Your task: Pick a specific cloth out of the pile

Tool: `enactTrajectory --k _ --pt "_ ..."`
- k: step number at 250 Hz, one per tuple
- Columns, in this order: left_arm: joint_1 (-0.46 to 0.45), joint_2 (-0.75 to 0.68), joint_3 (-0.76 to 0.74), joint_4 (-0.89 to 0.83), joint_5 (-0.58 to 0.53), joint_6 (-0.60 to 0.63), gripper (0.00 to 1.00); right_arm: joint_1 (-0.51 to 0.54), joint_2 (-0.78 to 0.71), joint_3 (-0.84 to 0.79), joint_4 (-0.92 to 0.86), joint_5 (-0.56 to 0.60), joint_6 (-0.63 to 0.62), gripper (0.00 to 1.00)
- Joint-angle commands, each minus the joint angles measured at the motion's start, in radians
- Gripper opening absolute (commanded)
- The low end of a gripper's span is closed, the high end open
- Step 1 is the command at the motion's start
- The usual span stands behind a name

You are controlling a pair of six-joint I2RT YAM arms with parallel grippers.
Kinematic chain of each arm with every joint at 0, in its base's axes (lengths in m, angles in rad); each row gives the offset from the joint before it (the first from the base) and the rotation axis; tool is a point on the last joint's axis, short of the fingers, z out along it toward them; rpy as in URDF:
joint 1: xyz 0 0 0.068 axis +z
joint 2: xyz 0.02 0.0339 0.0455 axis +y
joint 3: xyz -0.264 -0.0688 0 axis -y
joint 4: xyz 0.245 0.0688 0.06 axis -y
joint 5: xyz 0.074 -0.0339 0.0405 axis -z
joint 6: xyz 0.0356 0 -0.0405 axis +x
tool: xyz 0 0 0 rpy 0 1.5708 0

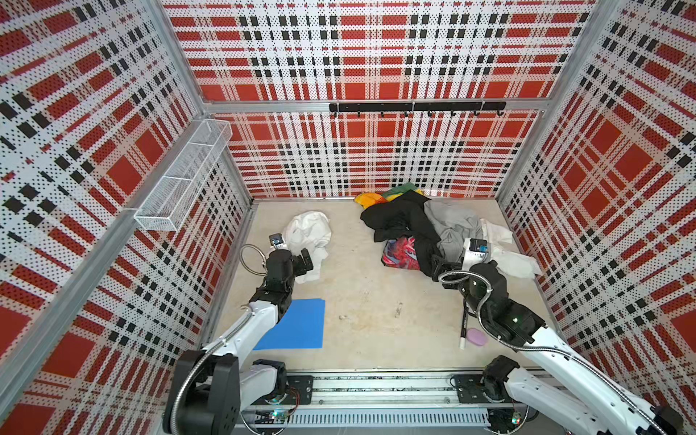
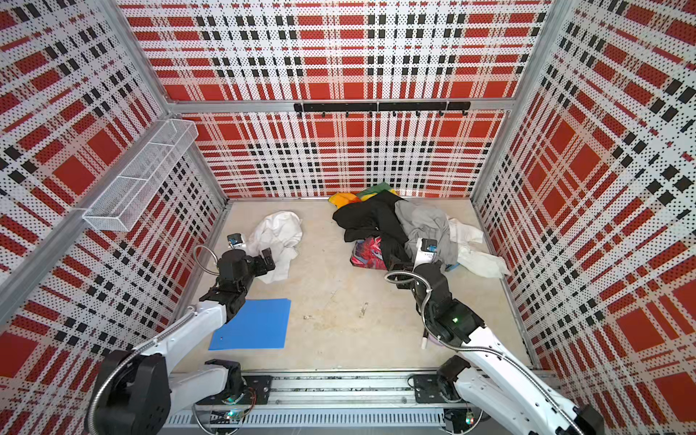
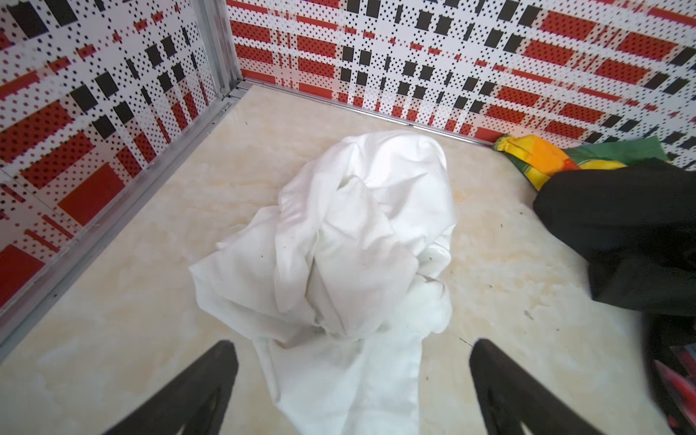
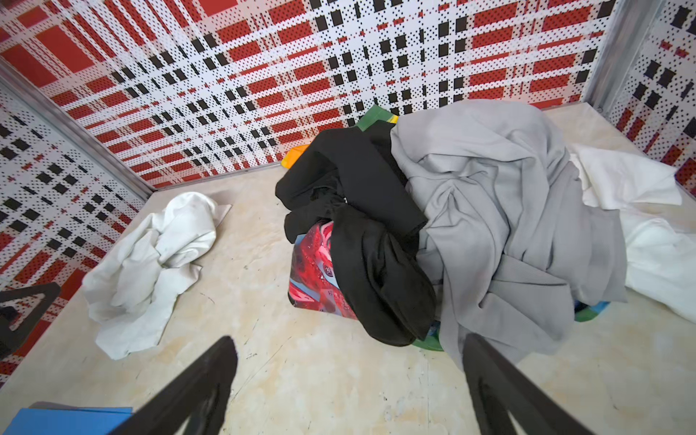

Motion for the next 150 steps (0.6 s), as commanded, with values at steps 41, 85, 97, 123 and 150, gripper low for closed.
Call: enactTrajectory --k 41,85,97,123,150 --pt "-0.021 0.125 -0.046 0.302 -0.102 0.177 0.99 0.001 0.018 -0.032 0.026 0.073 -0.046 1.00" --pt "-0.024 0.203 -0.104 0.519 -0.095 0.233 0.99 -0.049 0.039 -0.064 0.118 0.071 -0.133 1.00" --pt "-0.024 0.232 -0.106 0.549 -0.099 0.253 0.99 -0.079 0.050 -0.065 0.135 0.043 -0.149 1.00" --pt "-0.023 0.278 -0.144 0.683 -0.090 0.294 0.99 -0.156 0.079 -0.050 0.152 -0.013 -0.161 1.00" --pt "-0.012 0.289 -0.182 0.777 -0.063 0.315 0.99 -0.225 0.118 -0.037 0.193 -0.061 -0.208 1.00"
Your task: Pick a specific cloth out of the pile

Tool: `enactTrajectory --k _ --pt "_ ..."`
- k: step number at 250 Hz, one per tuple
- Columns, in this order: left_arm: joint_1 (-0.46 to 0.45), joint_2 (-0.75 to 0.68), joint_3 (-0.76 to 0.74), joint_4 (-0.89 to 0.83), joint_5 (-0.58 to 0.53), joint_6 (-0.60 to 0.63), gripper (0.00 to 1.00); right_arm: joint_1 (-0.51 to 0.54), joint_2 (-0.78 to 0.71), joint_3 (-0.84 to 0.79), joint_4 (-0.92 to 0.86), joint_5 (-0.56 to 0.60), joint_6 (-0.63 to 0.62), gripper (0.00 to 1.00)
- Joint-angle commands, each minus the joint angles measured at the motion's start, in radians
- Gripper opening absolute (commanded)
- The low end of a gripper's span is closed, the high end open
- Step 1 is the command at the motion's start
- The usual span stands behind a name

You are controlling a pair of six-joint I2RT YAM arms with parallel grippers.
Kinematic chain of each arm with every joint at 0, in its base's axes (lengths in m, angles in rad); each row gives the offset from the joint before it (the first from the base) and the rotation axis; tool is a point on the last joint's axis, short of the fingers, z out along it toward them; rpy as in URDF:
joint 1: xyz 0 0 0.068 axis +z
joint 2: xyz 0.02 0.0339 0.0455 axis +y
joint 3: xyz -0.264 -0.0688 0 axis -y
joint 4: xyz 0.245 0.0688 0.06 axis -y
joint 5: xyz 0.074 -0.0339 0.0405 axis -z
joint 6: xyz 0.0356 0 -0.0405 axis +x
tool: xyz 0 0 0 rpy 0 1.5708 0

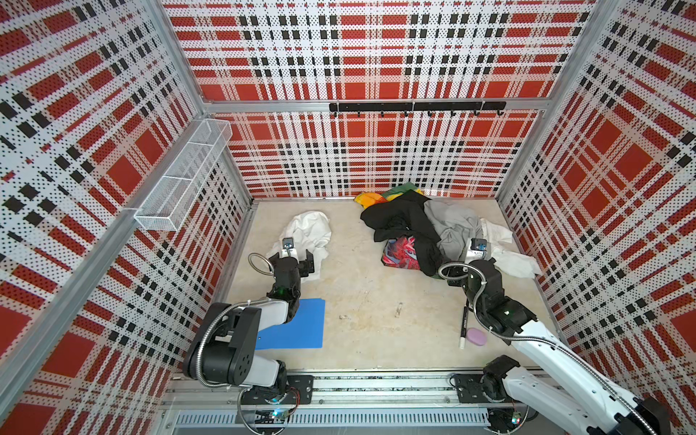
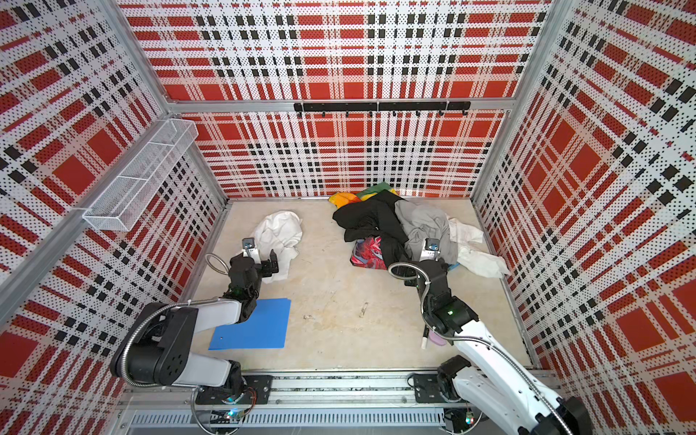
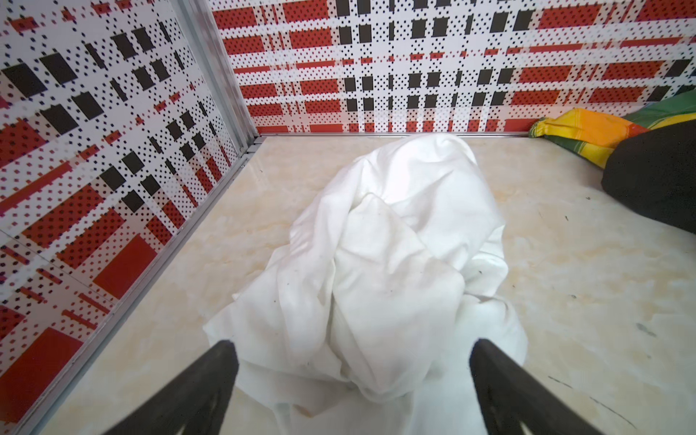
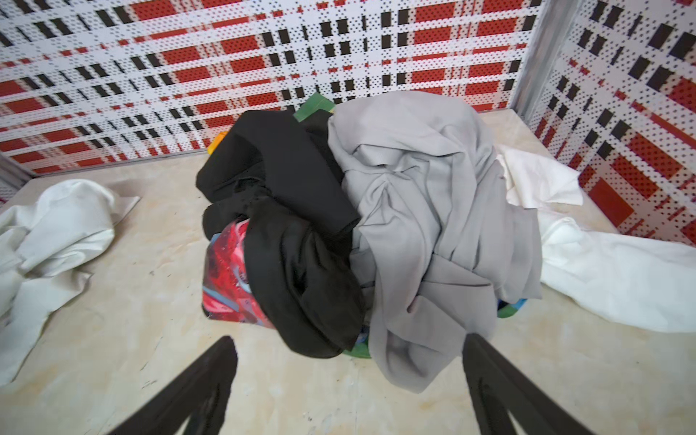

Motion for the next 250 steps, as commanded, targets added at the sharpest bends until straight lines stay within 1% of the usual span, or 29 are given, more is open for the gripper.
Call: enactTrajectory --k 1,15,28,36,56,78,91,111,132,142,185,250 --pt "0.008 0.015 -0.038 0.209 0.020 0.055 0.99 -0.060 0.035 0.016 0.105 -0.067 -0.073 1.00" --pt "0.037 0.037 -0.048 0.238 0.058 0.037 0.99 -0.089 0.056 0.019 0.138 -0.099 -0.105 1.00" --pt "0.057 0.064 -0.061 0.306 0.085 0.030 0.99 -0.112 0.072 0.017 0.173 -0.119 -0.121 1.00" --pt "0.071 0.062 -0.056 0.293 0.096 0.014 0.99 -0.126 0.081 0.015 0.194 -0.134 -0.124 1.00" --pt "0.116 0.086 -0.055 0.297 0.166 -0.028 0.99 -0.161 0.104 0.006 0.240 -0.142 -0.129 1.00" --pt "0.156 0.094 -0.065 0.320 0.226 -0.063 0.99 -0.192 0.133 -0.014 0.297 -0.138 -0.174 1.00" --pt "0.157 0.099 -0.066 0.323 0.236 -0.061 0.99 -0.218 0.149 -0.032 0.334 -0.134 -0.200 1.00" --pt "0.151 0.120 -0.077 0.367 0.270 -0.038 0.99 -0.271 0.168 -0.076 0.417 -0.172 -0.228 1.00" --pt "0.142 0.116 -0.081 0.368 0.285 -0.021 0.99 -0.322 0.187 -0.128 0.520 -0.194 -0.233 1.00" --pt "0.142 0.114 -0.086 0.373 0.309 -0.014 0.99 -0.338 0.195 -0.154 0.570 -0.193 -0.240 1.00" --pt "0.154 0.116 -0.084 0.371 0.348 -0.013 0.99 -0.357 0.224 -0.255 0.783 -0.193 -0.263 1.00" --pt "0.159 0.115 -0.079 0.362 0.345 -0.022 0.99 -0.385 0.299 -0.312 0.941 -0.194 -0.274 1.00"
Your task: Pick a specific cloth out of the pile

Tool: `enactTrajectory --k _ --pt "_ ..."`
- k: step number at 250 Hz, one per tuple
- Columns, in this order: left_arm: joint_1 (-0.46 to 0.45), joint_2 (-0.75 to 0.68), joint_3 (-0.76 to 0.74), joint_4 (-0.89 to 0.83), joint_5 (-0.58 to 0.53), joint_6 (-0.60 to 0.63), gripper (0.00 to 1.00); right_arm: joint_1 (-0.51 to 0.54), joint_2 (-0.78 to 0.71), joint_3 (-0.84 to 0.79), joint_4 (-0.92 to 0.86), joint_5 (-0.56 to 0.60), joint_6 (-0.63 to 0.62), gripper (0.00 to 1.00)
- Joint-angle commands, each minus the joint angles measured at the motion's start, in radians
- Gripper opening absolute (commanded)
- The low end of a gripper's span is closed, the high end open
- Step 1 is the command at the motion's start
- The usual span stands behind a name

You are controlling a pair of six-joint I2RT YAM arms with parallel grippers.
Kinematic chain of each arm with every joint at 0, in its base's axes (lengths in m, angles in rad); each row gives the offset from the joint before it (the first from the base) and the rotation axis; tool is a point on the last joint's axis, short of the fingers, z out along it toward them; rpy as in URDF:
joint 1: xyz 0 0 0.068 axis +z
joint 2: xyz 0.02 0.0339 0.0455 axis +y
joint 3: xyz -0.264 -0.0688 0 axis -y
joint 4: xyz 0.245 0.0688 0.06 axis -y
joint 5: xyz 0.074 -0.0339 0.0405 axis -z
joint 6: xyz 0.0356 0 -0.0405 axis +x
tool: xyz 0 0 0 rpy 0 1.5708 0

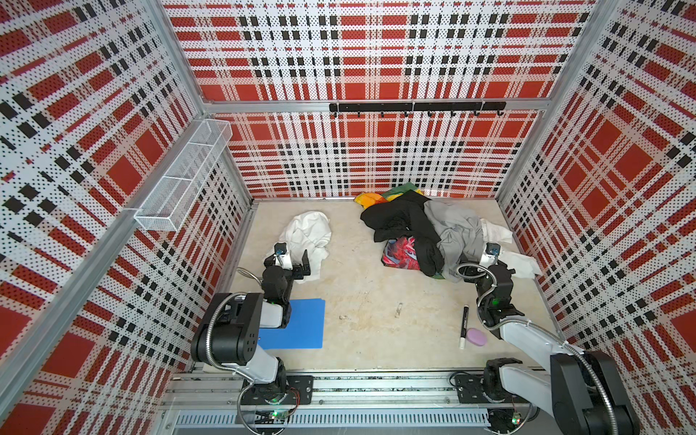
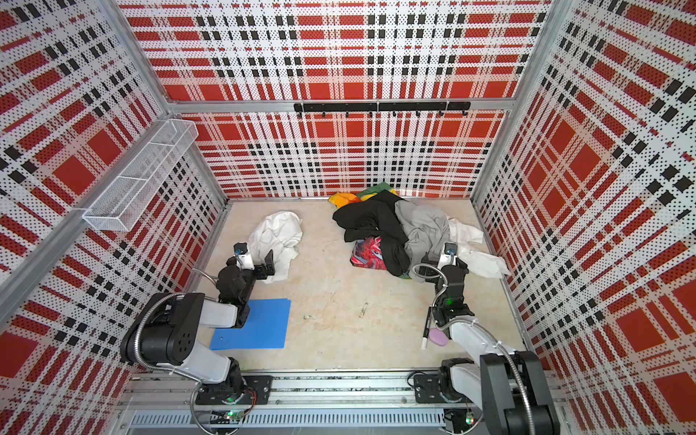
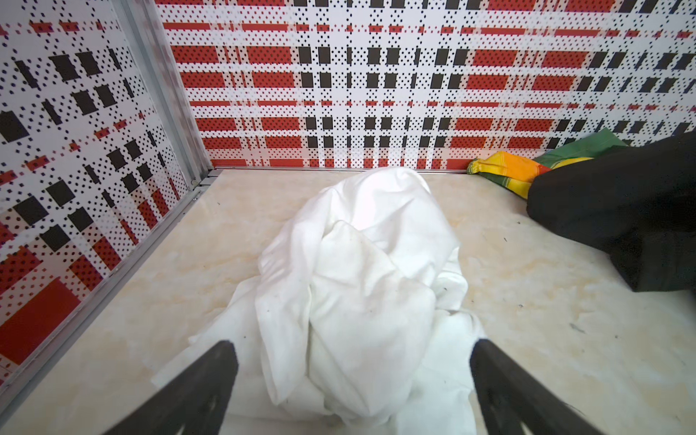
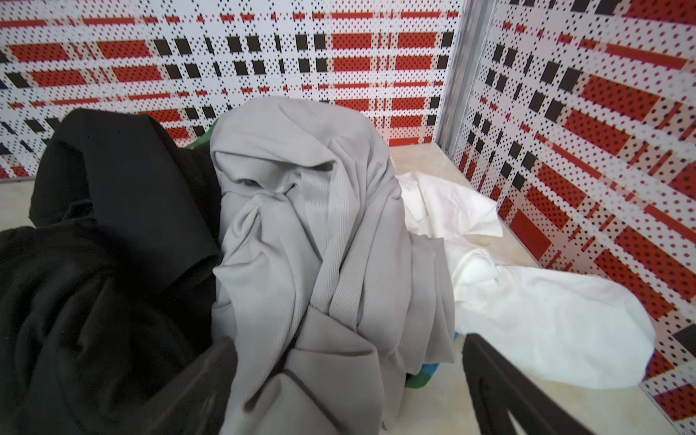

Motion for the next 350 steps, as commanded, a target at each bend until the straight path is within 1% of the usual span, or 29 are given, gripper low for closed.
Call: enactTrajectory --k 1,26,33,61,99,107,121,155,170,221,259,269,308,321,329,333,340,350 --pt "0.007 0.008 0.001 0.039 0.016 0.002 0.99 -0.013 0.027 -0.024 0.184 -0.009 -0.024 1.00" --pt "0.006 0.008 0.001 0.038 0.016 0.002 0.99 -0.029 0.059 -0.055 0.271 -0.009 -0.018 1.00" --pt "0.007 0.009 0.001 0.038 0.017 0.001 0.99 -0.033 0.072 -0.059 0.293 -0.039 -0.018 1.00" --pt "0.006 0.008 0.001 0.039 0.016 0.001 0.99 -0.033 0.131 -0.077 0.395 -0.047 -0.041 1.00" --pt "0.007 0.008 0.001 0.038 0.016 0.000 0.99 -0.036 0.226 -0.082 0.512 -0.019 -0.063 1.00" --pt "0.007 0.008 0.001 0.038 0.015 -0.001 0.99 -0.036 0.228 -0.075 0.494 -0.020 -0.067 1.00" --pt "0.006 0.008 0.001 0.038 0.016 0.000 0.99 -0.042 0.236 -0.073 0.493 -0.047 -0.072 1.00" --pt "0.006 0.008 0.001 0.038 0.016 -0.001 0.99 -0.044 0.321 -0.108 0.663 -0.083 -0.100 1.00" --pt "0.007 0.008 0.001 0.038 0.017 0.000 0.99 -0.043 0.356 -0.117 0.709 -0.102 -0.107 1.00" --pt "0.007 0.008 0.001 0.038 0.016 -0.001 0.99 -0.044 0.420 -0.097 0.735 -0.093 -0.105 1.00" --pt "0.007 0.008 0.001 0.038 0.016 0.000 0.99 -0.044 0.413 -0.051 0.633 -0.020 -0.073 1.00" --pt "0.007 0.008 0.001 0.038 0.016 -0.001 0.99 -0.044 0.414 -0.034 0.599 0.036 -0.056 1.00" --pt "0.007 0.008 0.001 0.038 0.016 0.000 0.99 -0.044 0.417 -0.040 0.617 0.052 -0.056 1.00" --pt "0.007 0.008 0.001 0.038 0.016 0.000 0.99 -0.044 0.414 -0.055 0.638 0.027 -0.060 1.00" --pt "0.006 0.009 0.001 0.038 0.016 0.000 0.99 -0.044 0.413 -0.077 0.679 -0.008 -0.081 1.00" --pt "0.007 0.008 0.001 0.038 0.016 -0.001 0.99 -0.044 0.414 -0.086 0.700 -0.058 -0.097 1.00" --pt "0.006 0.008 0.001 0.038 0.017 -0.001 0.99 -0.044 0.419 -0.096 0.726 -0.112 -0.121 1.00" --pt "0.007 0.008 0.001 0.038 0.016 0.000 0.99 -0.040 0.419 -0.095 0.719 -0.153 -0.140 1.00"
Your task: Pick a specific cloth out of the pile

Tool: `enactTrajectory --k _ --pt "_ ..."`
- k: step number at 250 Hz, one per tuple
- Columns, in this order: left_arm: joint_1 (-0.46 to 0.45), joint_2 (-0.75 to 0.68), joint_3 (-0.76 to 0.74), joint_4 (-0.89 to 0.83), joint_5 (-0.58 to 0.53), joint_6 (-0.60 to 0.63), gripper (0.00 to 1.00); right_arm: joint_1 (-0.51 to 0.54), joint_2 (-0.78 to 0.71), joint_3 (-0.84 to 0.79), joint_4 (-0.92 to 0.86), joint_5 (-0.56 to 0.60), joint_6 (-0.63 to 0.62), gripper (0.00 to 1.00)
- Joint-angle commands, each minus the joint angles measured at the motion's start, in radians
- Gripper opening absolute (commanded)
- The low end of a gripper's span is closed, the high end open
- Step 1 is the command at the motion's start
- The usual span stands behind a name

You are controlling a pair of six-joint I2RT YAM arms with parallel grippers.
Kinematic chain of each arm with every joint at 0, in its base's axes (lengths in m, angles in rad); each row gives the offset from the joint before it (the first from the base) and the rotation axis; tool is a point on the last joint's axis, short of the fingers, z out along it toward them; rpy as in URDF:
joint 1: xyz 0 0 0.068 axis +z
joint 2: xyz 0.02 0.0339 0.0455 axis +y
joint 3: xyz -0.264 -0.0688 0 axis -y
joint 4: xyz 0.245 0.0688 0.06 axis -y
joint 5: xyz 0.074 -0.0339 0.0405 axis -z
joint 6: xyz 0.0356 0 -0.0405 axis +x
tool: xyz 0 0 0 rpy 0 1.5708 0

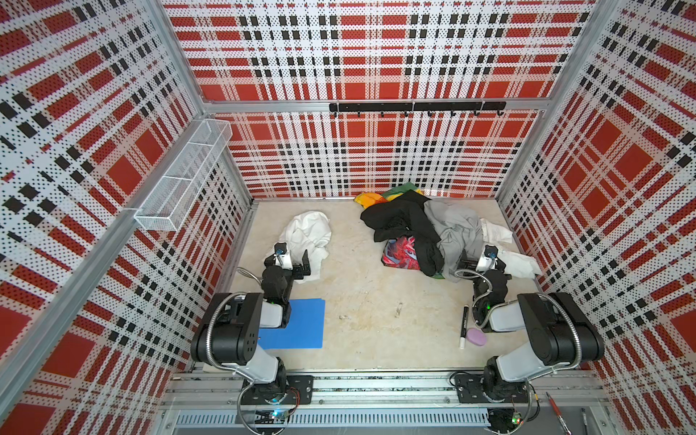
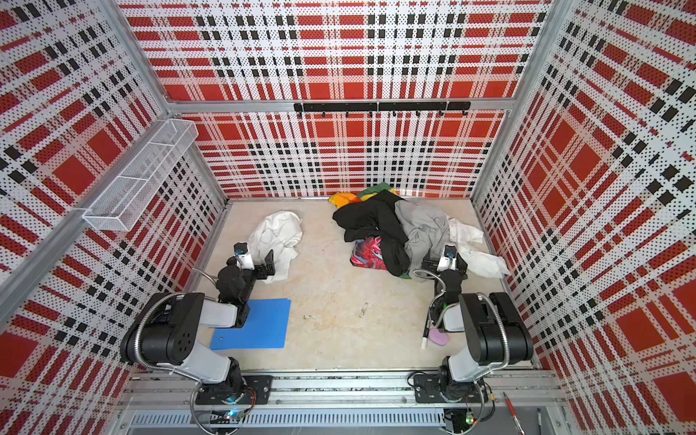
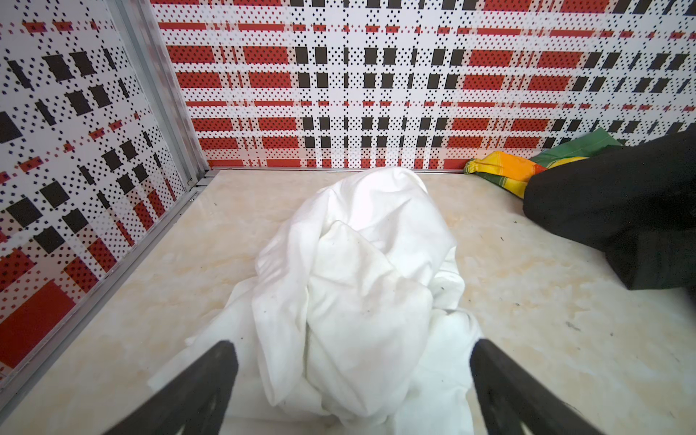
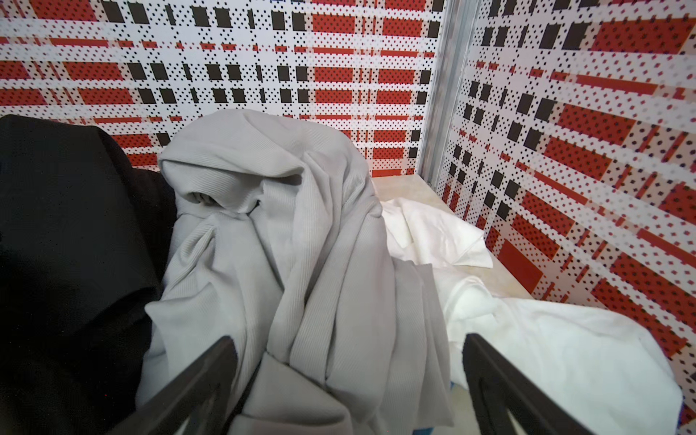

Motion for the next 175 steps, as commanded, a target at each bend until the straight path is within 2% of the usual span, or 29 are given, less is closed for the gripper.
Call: enactTrajectory --k 1,28,175 --pt "0.005 0.009 0.001 0.038 0.009 0.000 0.99 0.001 0.009 -0.030 0.103 -0.131 -0.063 1.00" --pt "0.005 0.008 0.001 0.038 0.008 0.000 0.99 -0.001 0.005 0.036 -0.024 -0.047 -0.021 1.00" --pt "0.006 0.008 0.001 0.038 0.008 -0.001 0.99 -0.011 0.006 0.034 -0.022 -0.068 -0.016 1.00"
